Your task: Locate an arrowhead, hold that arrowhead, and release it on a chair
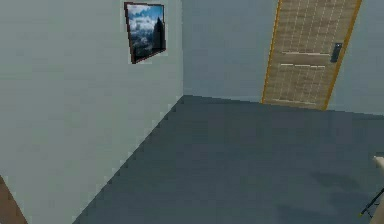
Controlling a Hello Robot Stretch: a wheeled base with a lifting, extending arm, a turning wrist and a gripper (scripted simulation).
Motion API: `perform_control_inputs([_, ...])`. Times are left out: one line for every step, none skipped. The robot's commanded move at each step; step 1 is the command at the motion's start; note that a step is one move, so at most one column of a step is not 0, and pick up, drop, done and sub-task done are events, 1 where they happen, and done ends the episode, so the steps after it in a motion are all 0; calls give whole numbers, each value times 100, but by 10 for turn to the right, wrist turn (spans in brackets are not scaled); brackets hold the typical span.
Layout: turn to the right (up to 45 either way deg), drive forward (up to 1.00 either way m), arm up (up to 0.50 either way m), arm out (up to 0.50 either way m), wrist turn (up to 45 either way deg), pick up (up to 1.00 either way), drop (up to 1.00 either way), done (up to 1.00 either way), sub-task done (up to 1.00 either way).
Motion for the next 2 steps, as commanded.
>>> perform_control_inputs([0,0,0,0,450,0,0,0,0])
perform_control_inputs([0,0,-30,0,0,0,0,0,0])
